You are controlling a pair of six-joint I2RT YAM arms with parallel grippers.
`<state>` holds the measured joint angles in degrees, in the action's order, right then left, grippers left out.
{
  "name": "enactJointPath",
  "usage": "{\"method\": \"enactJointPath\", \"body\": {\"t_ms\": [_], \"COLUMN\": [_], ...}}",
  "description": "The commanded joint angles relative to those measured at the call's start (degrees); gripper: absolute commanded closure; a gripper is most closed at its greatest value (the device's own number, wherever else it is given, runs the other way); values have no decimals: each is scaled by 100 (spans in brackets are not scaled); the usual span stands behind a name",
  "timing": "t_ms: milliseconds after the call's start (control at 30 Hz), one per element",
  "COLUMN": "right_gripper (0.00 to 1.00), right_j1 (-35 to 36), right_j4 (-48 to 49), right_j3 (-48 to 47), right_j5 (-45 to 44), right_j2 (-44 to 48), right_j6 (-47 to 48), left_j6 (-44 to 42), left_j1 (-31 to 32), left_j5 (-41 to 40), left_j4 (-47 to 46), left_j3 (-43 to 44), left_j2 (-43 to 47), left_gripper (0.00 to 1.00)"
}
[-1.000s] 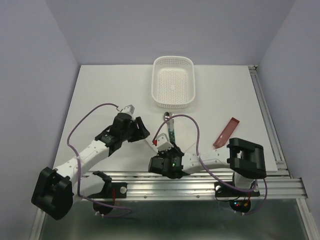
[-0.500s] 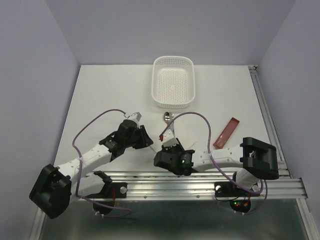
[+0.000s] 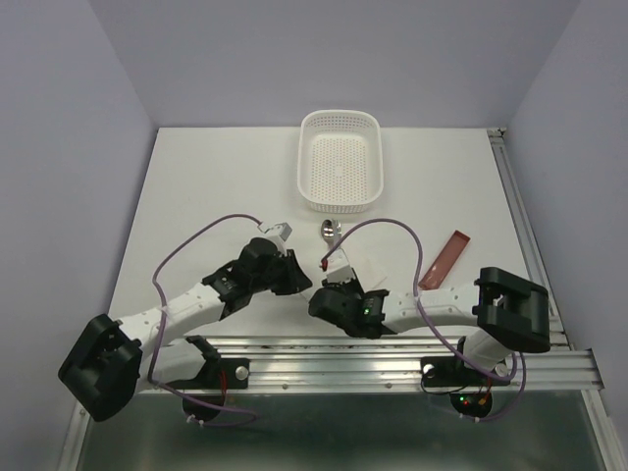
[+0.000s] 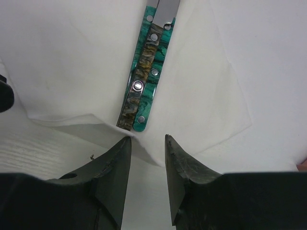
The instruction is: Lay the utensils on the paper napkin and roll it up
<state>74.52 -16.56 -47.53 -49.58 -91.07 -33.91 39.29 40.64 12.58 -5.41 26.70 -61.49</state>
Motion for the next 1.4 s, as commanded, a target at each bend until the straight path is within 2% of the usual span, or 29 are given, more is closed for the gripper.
{"method": "enactJointPath", "body": {"t_ms": [0,100,333,767,967,1067,1233,1267,1367], "right_gripper": [60,60,60,59,57,57,50,45,35], "right_j1": [-104,-157,-201,-315,-342,-350,-614,-753,-991], "right_j4": [548,671,698,689,601,399,-293,-365,-401], "right_j3": [165,279,332,586,701,719,692,710,797], "right_j5": [150,230,326,607,836,950,1170,1327,1713], "right_j2": [291,335,388,791,1161,1407,1881,1934,2171], "right_j6": [-19,-72,-168,-414,-625,-967,-2653,-3117,-3551], "left_j6": [26,79,184,167,79,61,35,26,0], "left_j1": [163,320,629,708,708,708,708,708,708], "left_j5": [157,201,192,52,60,60,52,52,52], "left_j4": [-496,-715,-1093,-1410,-1384,-1358,-1357,-1366,-1366], "left_j3": [-24,-51,37,502,819,907,995,1030,1065], "left_j2": [-187,-362,-723,-1786,-1989,-2042,-2226,-2305,-2419], "left_gripper": [77,81,82,82,83,83,84,84,86]}}
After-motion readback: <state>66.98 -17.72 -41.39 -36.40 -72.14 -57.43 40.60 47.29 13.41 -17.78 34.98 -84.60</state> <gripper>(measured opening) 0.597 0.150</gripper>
